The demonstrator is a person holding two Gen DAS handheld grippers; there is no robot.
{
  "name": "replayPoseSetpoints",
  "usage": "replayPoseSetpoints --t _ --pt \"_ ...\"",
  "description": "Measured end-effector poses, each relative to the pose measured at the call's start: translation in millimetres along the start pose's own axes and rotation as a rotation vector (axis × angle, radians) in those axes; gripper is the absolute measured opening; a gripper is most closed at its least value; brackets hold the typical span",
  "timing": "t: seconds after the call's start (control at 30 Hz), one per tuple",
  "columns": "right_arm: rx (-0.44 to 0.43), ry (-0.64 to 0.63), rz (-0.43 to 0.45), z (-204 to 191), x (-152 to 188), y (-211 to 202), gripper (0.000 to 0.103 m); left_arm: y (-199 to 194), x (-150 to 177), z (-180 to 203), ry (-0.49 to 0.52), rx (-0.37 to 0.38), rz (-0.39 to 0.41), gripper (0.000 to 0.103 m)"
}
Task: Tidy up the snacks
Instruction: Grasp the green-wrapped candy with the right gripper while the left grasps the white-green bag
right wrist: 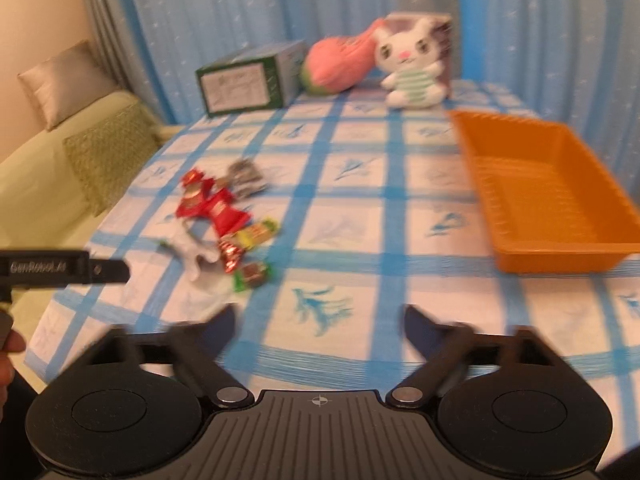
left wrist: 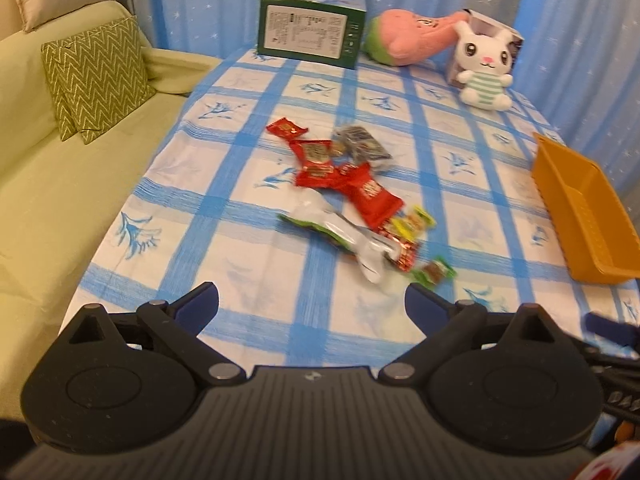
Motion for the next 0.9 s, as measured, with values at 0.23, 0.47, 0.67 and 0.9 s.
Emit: replayPoseSetpoints --t 0.23,0.47,0.67,0.9 --pt "-0.078 -0.048 -0.027 -33 5 50 0.053 31 -16 -16 -0.023 0.015 0.0 0.092" --pt "-0.093 -0.01 -0.065 -50 5 99 0.051 57 -29 -23 -0.036 0.033 0.008 0.092" --pt "-0.026 0.025 -0.037 -50 -5 118 0.05 69 -30 -30 -0.07 0.068 0.015 0.092" --pt "0.052 -0.1 -0.007 -59 -5 127 0.027 73 -27 -31 -0.083 0.089 0.03 0.092"
Point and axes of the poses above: each gripper's, at about its wrist camera, not at the fingertips, and y roughly the way its jaws point, z to its right, x to its underside, the point moved 4 cm from there along y, roughly the way its jaws point, and after that the axes turned 13 degrees about y, right-handed, at the moved point
